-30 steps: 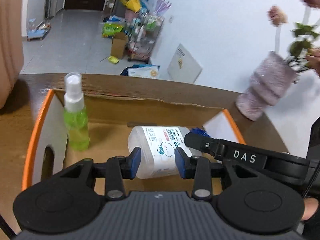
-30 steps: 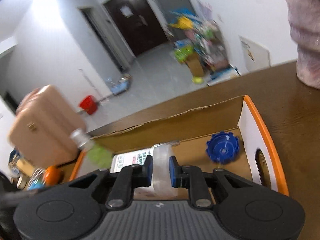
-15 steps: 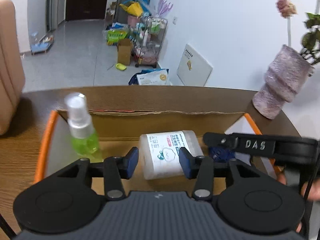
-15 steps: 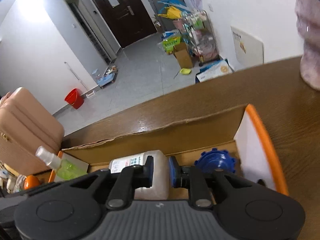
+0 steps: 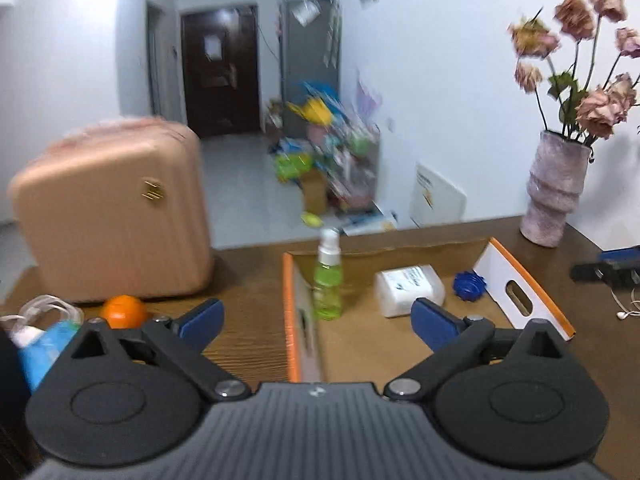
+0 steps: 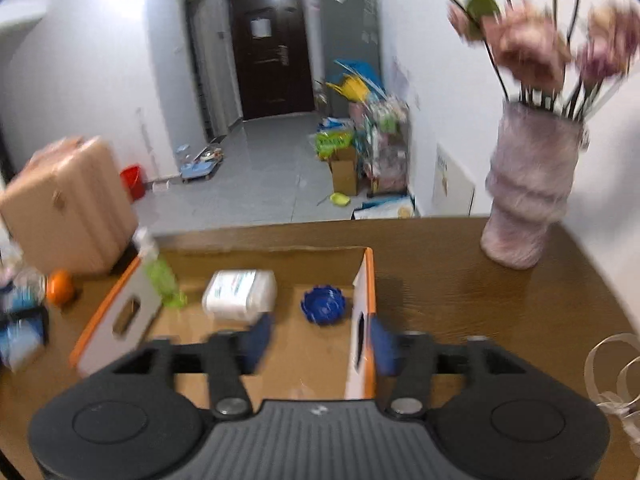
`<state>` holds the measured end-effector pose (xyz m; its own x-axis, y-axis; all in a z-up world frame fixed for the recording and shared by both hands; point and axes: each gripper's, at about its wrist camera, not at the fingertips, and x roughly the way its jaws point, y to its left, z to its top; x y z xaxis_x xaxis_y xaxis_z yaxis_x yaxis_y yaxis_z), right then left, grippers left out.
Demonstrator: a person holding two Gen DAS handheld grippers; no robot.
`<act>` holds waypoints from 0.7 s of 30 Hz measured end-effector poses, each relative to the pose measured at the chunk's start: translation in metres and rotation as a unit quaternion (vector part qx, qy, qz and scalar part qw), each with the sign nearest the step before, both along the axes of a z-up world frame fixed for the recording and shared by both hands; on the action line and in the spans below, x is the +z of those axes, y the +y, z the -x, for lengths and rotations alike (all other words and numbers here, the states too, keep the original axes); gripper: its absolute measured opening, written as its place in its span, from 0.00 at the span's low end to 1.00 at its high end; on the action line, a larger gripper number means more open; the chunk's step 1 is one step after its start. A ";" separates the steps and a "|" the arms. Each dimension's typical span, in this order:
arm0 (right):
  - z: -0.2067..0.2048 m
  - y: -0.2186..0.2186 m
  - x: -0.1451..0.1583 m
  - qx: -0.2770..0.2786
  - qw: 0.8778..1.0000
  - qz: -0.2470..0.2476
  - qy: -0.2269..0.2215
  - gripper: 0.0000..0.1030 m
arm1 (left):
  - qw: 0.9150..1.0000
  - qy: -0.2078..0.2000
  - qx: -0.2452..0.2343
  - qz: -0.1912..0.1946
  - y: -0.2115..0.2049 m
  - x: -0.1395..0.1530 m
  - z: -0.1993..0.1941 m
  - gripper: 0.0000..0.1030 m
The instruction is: Organize rigid objects
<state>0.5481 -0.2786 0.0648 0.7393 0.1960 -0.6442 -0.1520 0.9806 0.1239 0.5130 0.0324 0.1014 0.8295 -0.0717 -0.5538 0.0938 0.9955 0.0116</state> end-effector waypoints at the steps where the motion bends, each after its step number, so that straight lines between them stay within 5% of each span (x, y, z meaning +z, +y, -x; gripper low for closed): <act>1: 0.016 0.004 0.003 0.006 1.000 0.019 -0.019 0.73 | 1.000 -0.018 0.010 -0.005 0.003 0.003 0.015 1.00; 11: 0.147 0.021 0.013 0.016 0.996 0.007 -0.091 0.80 | 0.998 -0.057 0.038 -0.002 0.016 0.003 0.141 1.00; 21: 0.297 0.029 -0.039 0.052 0.992 -0.026 -0.113 0.83 | 0.992 -0.118 0.035 0.013 0.020 -0.058 0.310 1.00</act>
<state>0.2512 -0.2492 0.0254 0.8377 0.3068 -0.4519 -0.2809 0.9515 0.1252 0.2031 0.0520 0.0436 0.9396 -0.0200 -0.3418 0.0213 0.9998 0.0001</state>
